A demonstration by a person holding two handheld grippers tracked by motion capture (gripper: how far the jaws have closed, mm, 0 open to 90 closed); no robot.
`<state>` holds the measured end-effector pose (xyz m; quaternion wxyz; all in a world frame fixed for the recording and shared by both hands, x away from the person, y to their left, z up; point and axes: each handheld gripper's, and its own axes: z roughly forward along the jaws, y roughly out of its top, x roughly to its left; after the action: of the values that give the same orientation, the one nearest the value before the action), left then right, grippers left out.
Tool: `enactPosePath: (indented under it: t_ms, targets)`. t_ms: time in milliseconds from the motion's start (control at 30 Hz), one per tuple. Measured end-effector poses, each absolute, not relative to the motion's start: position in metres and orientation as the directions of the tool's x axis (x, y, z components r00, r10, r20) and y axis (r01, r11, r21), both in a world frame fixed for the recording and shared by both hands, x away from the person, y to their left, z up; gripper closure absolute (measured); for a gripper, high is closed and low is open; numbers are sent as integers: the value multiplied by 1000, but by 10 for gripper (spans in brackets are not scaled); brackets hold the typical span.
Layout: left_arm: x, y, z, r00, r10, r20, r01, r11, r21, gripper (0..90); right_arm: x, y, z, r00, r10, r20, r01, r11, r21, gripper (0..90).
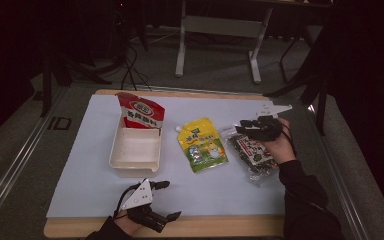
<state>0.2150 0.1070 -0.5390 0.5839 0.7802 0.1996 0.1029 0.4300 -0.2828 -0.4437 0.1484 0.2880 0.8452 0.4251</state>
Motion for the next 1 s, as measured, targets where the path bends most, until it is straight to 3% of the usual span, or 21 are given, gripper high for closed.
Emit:
enactPosePath:
  t_ms: [233, 667, 1000]
  targets:
    - [214, 106, -539, 908, 413, -74, 186, -238, 953, 45, 434, -320, -459, -731, 682, -15, 436, 485, 758, 896]
    - [216, 106, -541, 904, 420, -80, 197, -243, 950, 45, 452, -379, -493, -554, 832, 9, 579, 378, 722, 900]
    - [217, 105, -543, 903, 421, -89, 208, -246, 947, 45, 459, -401, -524, -468, 884, 18, 658, 334, 675, 900]
